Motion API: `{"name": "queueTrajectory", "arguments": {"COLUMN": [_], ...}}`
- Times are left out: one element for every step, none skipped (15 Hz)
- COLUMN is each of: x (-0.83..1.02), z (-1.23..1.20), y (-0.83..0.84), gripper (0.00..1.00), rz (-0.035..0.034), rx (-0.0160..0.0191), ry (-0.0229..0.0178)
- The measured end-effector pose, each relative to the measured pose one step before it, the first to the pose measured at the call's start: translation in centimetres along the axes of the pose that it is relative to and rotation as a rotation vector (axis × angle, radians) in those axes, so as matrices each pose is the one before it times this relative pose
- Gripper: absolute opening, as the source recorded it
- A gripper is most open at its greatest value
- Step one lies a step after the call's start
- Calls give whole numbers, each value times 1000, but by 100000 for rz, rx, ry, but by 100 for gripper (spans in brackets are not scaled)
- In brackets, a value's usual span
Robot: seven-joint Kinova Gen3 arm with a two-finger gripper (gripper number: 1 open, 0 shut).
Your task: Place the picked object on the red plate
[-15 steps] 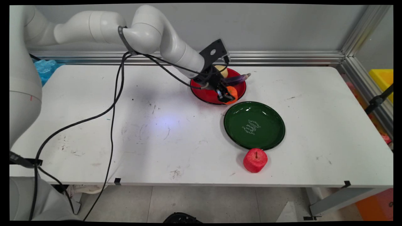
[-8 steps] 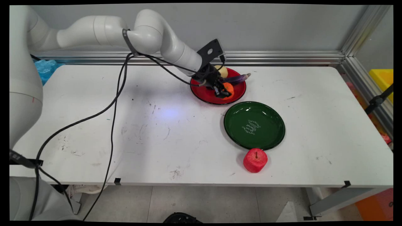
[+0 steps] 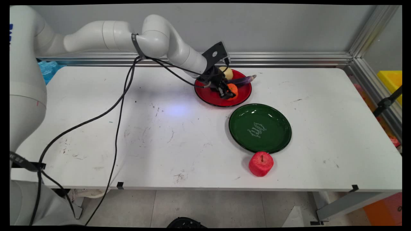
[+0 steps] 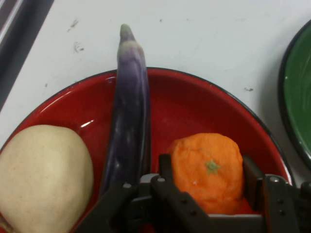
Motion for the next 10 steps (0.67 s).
{"name": "queueTrajectory", "arguments": {"x": [-64, -97, -61, -82, -70, -56, -34, -9, 22, 100], "z": [143, 208, 130, 213, 166, 188, 148, 107, 101, 29], "y": [-81, -116, -74, -114, -94, -104, -93, -84, -97, -116], "gripper": [0, 0, 0, 0, 0, 100, 100, 100, 100, 100], "rz": [30, 4, 29, -1, -34, 9, -31, 21, 63, 78], "rx": [7, 20, 21, 21, 18, -5, -8, 18, 42, 123], "ry": [-6, 12, 4, 64, 69, 90, 146, 127, 106, 203]}}
